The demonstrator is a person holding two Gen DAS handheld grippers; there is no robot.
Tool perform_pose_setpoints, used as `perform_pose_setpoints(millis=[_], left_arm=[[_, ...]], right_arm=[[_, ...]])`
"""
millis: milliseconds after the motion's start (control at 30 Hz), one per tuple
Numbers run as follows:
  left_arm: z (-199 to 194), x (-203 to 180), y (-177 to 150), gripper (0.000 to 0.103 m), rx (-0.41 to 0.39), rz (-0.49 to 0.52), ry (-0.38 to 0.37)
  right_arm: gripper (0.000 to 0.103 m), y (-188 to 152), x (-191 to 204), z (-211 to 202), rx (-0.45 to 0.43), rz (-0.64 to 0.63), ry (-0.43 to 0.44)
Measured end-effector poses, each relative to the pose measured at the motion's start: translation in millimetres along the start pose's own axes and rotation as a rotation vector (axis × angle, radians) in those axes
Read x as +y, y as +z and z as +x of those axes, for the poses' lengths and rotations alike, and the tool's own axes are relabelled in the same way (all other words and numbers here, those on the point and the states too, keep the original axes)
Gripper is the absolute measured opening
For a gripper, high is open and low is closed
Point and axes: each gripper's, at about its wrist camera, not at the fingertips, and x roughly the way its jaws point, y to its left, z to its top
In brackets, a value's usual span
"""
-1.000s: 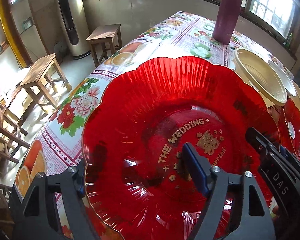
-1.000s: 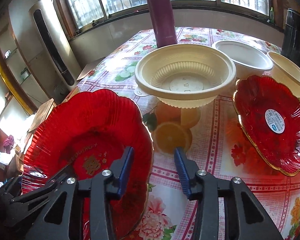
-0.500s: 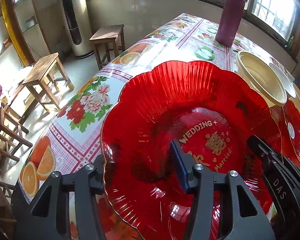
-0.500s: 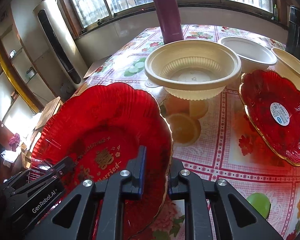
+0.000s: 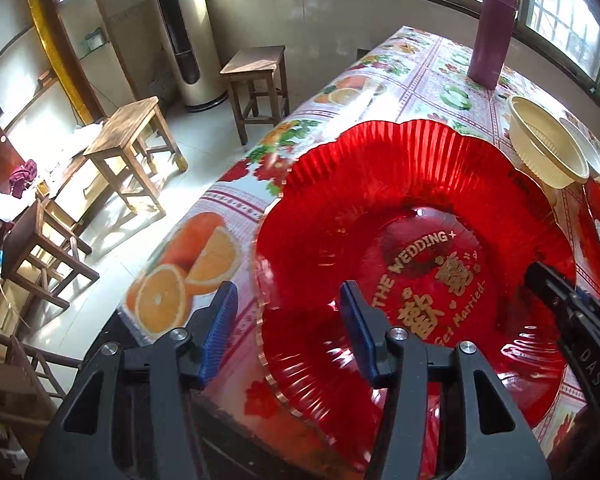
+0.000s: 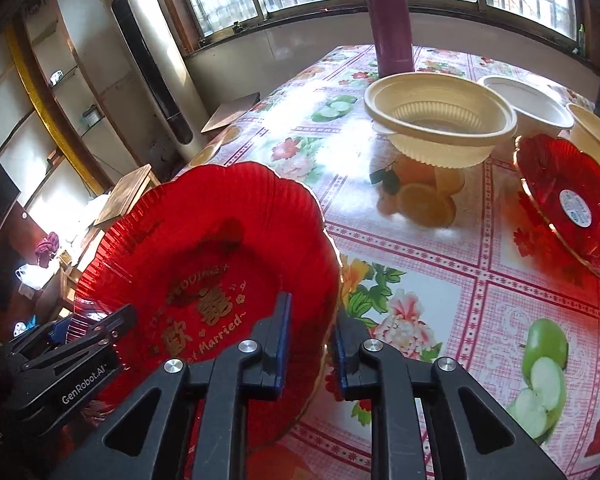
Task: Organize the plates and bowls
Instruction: 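Lift the large red plate, move it to the table edge, open left gripper, then move the left gripper to the small red stickered plate and grasp its rim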
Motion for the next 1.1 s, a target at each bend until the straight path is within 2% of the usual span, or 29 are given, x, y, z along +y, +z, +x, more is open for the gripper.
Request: perform_pose_setpoints(millis=[67, 133, 233, 267, 300, 400, 467, 567, 667, 833, 1000, 1100], left_arm=[[-14, 11, -7, 0.060, -0.056, -0.008, 0.054], [-34, 23, -12, 0.063, -0.126, -0.016, 0.089], [-73, 24, -11, 0.066, -0.256, -0.012, 0.133], [-85, 20, -8, 0.070, -0.294, 0.002, 0.121], [-98, 13, -5, 0.078, -0.323, 0.019, 0.093], [-123, -23, 6, 0.083, -0.351, 0.089, -0.060], [-130, -60, 14, 0.083, -0.328, 0.162, -0.154], [-126, -115, 27, 0.083, -0.240, 0.238, -0.301], [-107, -167, 40, 0.083, -0.116, 0.268, -0.355], [-71, -231, 40, 0.083, 0.042, 0.256, -0.366], [-40, -263, 42, 0.083, 0.133, 0.238, -0.373], [-26, -269, 46, 0.083, 0.172, 0.216, -0.373]], right_arm=[[0.050, -2, -6, -16, -0.046, -0.002, 0.006], [0.063, -5, -16, -36, -0.108, 0.006, 0.030], [0.069, -12, -31, -69, -0.206, -0.020, -0.011], [0.070, -13, -39, -79, -0.231, -0.024, -0.030], [0.071, -13, -48, -88, -0.252, -0.019, -0.047], [0.077, -13, -82, -113, -0.295, 0.033, -0.066], [0.078, -15, -109, -128, -0.315, 0.087, -0.079], [0.079, -16, -153, -142, -0.335, 0.178, -0.089], [0.079, -18, -197, -145, -0.328, 0.292, -0.055], [0.081, -21, -243, -128, -0.277, 0.432, -0.025], [0.081, -15, -264, -103, -0.212, 0.513, 0.009], [0.081, -12, -274, -94, -0.195, 0.558, 0.024]])
